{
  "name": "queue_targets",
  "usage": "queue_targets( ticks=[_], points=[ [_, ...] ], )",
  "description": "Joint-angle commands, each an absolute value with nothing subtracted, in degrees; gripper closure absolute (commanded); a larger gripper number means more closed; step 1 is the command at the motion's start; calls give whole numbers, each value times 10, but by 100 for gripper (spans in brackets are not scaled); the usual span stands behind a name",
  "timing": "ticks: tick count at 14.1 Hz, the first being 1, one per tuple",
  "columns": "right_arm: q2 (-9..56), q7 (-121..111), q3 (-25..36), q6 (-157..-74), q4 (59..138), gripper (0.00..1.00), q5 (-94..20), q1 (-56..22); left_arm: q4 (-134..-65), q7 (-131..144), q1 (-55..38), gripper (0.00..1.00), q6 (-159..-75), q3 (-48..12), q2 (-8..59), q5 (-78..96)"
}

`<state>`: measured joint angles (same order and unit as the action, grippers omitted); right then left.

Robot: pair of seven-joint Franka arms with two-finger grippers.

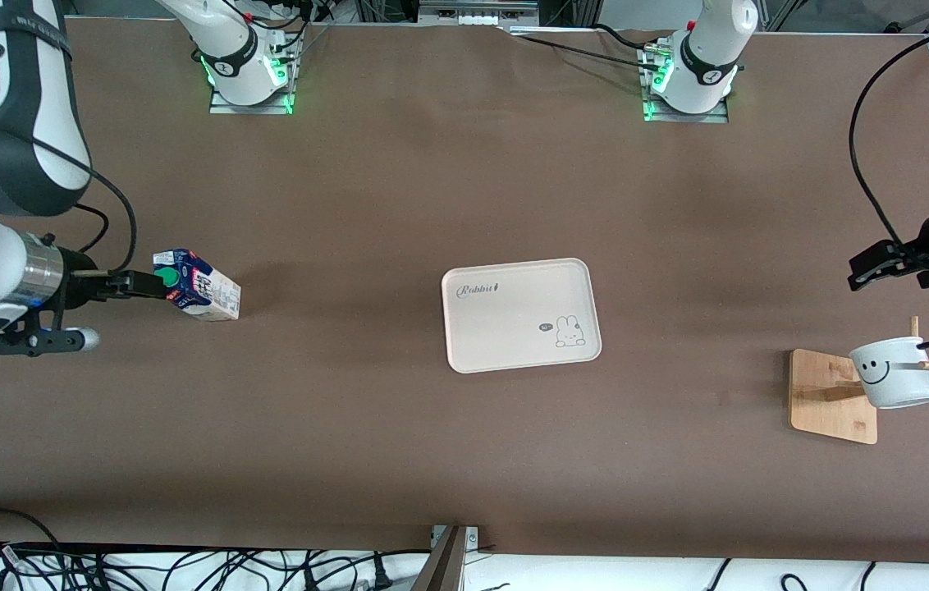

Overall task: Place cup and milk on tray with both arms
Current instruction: 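Reach the right gripper to the milk carton while the left gripper reaches the mug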

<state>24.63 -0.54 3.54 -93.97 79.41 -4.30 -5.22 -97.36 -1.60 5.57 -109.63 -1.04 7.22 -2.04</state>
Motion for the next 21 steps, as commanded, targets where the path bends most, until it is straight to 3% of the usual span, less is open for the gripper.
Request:
queue_targets(
  ticks=[1,9,14,18,21],
  points=[
    [239,1,38,-960,837,0,-40,-47,-1027,-30,59,0,-1123,-11,59,-31],
    [224,1,48,-978,905,0,-42,-45,-1185,-30,55,0,-1413,-10,48,-32],
    [207,1,48,-1013,947,0,-42,-45,-1207,-22,55,0,-1463,-10,46,-48],
    [200,1,48,-1025,964,0,-42,-45,-1271,-21,55,0,-1578,-10,34,-49],
    [176,-4,48,-1075,1021,0,-40,-45,-1296,-22,56,0,-1653,-9,32,-69]
  ],
)
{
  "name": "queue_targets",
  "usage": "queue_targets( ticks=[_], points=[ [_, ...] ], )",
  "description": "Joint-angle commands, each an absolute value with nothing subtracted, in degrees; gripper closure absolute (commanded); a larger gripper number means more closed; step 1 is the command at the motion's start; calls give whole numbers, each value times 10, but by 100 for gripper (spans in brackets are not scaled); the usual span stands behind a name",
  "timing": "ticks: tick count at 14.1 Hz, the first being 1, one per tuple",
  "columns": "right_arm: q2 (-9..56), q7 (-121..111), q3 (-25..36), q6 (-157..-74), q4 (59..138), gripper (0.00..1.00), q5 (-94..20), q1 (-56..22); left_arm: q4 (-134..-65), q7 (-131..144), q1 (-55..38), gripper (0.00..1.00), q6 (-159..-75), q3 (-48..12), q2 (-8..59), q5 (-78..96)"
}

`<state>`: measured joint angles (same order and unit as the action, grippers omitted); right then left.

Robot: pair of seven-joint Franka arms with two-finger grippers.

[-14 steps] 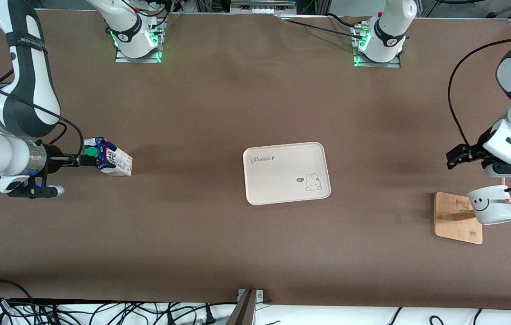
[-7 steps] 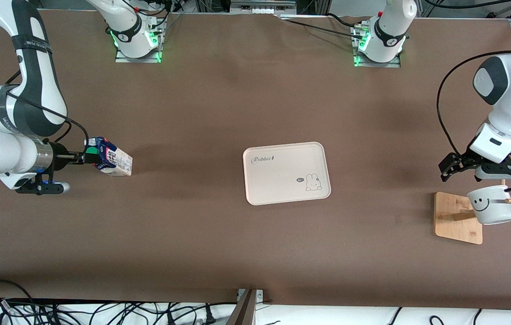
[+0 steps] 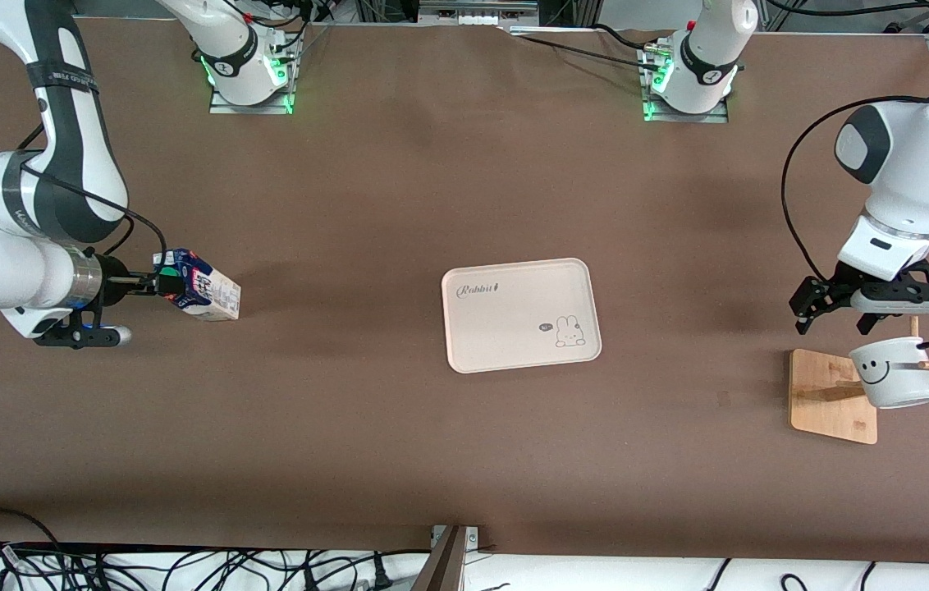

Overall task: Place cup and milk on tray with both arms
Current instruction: 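Reach the right gripper to the milk carton while the left gripper reaches the mug, then grasp the milk carton with the right gripper while the left gripper grasps the mug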

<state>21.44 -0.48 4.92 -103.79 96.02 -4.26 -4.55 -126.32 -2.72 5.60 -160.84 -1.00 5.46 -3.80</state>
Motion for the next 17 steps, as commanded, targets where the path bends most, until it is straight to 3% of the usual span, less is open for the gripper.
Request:
queue_targets(
  ticks=[1,11,17],
  points=[
    [171,-6,48,-1084,1032,0,-40,-46,-1310,-22,60,0,-1695,-10,33,-78],
    [159,-13,48,-1095,1063,0,-40,-45,-1325,-27,78,0,-1800,-8,68,-78],
    [159,-18,48,-1122,1088,0,-40,-45,-1304,-28,78,0,-1808,-8,95,-77]
  ],
)
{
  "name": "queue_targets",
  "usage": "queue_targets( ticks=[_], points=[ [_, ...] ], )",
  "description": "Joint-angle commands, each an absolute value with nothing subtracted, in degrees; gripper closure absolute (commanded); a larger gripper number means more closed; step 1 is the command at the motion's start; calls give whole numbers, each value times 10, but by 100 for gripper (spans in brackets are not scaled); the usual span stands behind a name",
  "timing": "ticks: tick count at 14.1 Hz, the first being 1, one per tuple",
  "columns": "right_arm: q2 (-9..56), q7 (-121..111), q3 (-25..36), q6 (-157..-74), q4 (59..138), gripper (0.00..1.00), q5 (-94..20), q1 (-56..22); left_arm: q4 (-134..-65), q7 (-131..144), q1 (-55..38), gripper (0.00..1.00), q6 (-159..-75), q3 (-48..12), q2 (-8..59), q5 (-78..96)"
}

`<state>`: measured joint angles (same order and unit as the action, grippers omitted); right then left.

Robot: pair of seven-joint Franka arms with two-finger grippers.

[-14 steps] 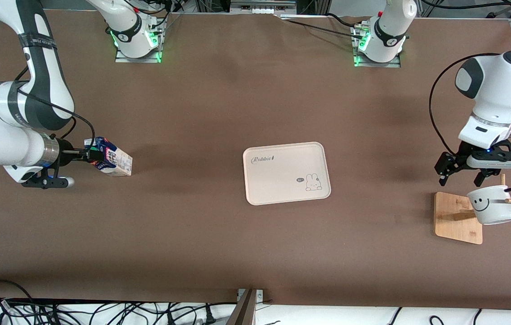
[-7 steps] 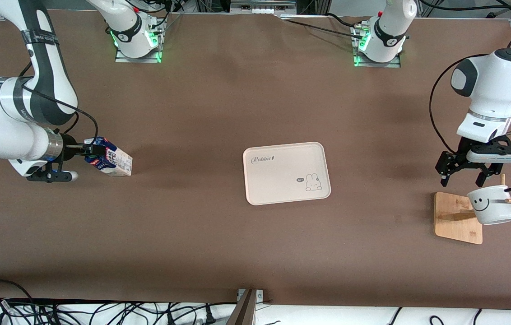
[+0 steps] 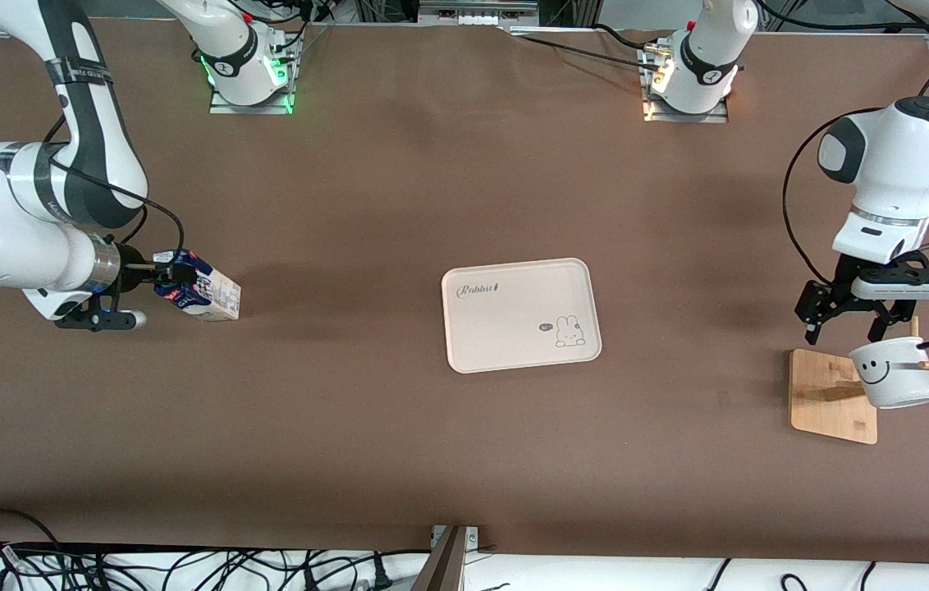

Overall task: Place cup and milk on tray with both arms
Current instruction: 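Grasp the milk carton with the right gripper while the left gripper grasps the mug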

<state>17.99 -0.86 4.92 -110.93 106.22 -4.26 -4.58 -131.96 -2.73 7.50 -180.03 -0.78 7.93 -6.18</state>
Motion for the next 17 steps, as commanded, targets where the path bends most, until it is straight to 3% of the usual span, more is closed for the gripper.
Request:
queue_targets(
  ticks=[1,6,7,9,10,13,16,17],
  points=[
    [159,-19,48,-1123,1089,0,-40,-45,-1296,-28,78,0,-1817,-8,103,-77],
    [158,-21,48,-1122,1095,0,-40,-45,-1293,-35,79,0,-1849,-1,121,-90],
    [158,-27,48,-1122,1095,10,-40,-45,-1286,-35,79,0,-1849,6,122,-101],
    [158,-41,48,-1119,1095,61,-40,-45,-1274,-35,79,0,-1849,16,127,-116],
    [158,-41,48,-1117,1096,75,-40,-45,-1272,-35,79,0,-1849,22,127,-124],
    [158,-37,48,-1116,1093,75,-43,-45,-1271,-35,80,23,-1849,25,127,-128],
    [142,-33,46,-1114,1088,75,-47,-46,-1271,-36,81,37,-1849,27,126,-131],
    [131,-33,43,-1107,1085,75,-48,-46,-1271,-40,81,48,-1849,27,126,-131]
  ],
)
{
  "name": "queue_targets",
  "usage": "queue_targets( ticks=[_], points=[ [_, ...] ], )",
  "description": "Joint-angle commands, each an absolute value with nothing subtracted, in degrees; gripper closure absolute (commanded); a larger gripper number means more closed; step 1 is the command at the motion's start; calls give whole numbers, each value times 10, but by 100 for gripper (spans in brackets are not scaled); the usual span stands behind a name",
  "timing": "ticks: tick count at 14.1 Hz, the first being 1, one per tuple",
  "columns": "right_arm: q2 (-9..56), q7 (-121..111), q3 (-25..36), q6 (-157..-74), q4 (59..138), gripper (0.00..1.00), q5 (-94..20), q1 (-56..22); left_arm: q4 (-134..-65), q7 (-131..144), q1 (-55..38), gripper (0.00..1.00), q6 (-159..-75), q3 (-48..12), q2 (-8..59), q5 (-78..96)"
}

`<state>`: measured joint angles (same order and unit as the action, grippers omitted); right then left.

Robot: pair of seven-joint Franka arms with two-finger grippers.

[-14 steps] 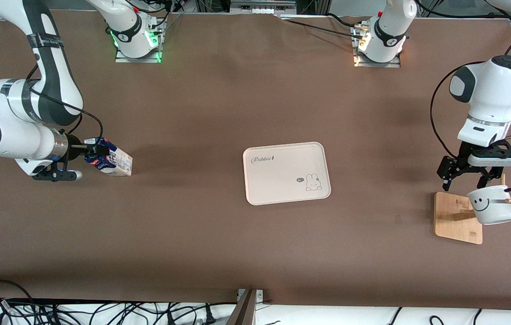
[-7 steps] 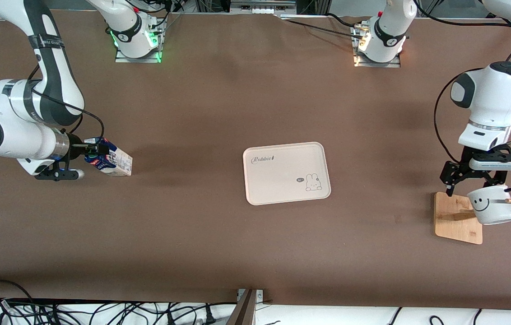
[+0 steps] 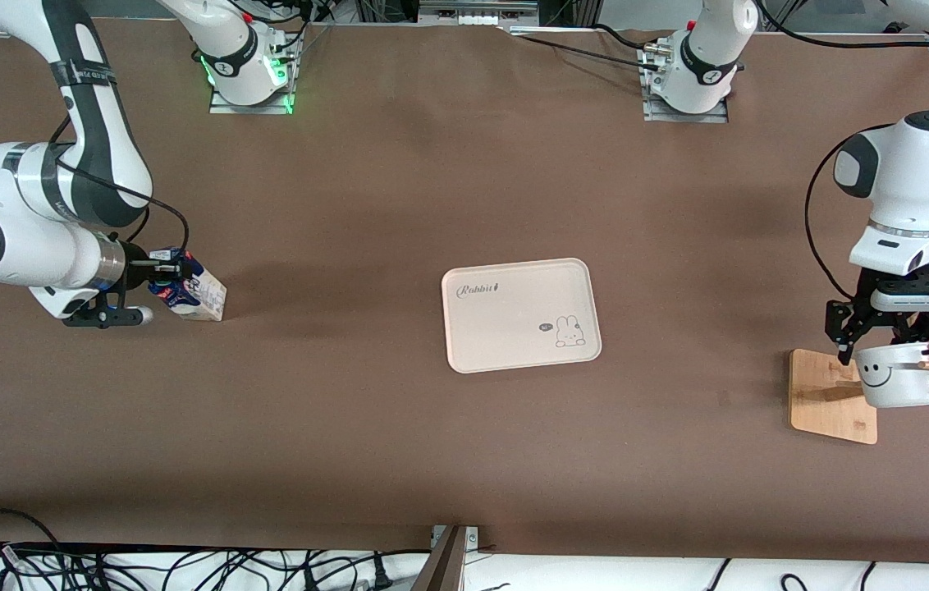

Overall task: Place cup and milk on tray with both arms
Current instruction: 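Grasp the milk carton with the right gripper while the left gripper grasps the mug, then lift the carton toward the tray while the left gripper lifts the mug off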

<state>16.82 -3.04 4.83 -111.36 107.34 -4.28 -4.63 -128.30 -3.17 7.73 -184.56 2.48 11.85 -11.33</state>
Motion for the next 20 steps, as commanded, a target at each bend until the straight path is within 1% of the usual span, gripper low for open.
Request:
queue_targets(
  ticks=[1,2,4,7,8,9,10,13,17,20],
  points=[
    [122,-33,40,-1096,1078,75,-51,-46,-1271,-41,82,61,-1849,27,126,-131],
    [113,-33,40,-1083,1071,75,-51,-46,-1272,-43,82,67,-1849,27,126,-131],
    [89,-34,28,-1048,1048,75,-52,-47,-1271,-44,82,72,-1849,27,126,-131],
    [72,-37,-5,-1002,995,75,-64,-47,-1271,-44,82,74,-1849,27,126,-132],
    [72,-33,-18,-992,974,75,-75,-48,-1272,-44,82,78,-1848,27,126,-132],
    [72,-32,-34,-990,961,75,-91,-48,-1272,-44,82,88,-1848,27,126,-134],
    [74,-26,-42,-990,952,75,-111,-49,-1272,-44,83,100,-1848,27,126,-140],
    [86,-5,-44,-995,939,75,-161,-66,-1272,-43,85,100,-1847,27,123,-141],
    [123,23,-48,-948,880,76,-93,-149,-1272,-41,82,100,-1847,25,118,-141],
    [158,53,-50,-901,829,76,-98,-199,-1271,-36,77,100,-1847,18,103,-141]
  ],
)
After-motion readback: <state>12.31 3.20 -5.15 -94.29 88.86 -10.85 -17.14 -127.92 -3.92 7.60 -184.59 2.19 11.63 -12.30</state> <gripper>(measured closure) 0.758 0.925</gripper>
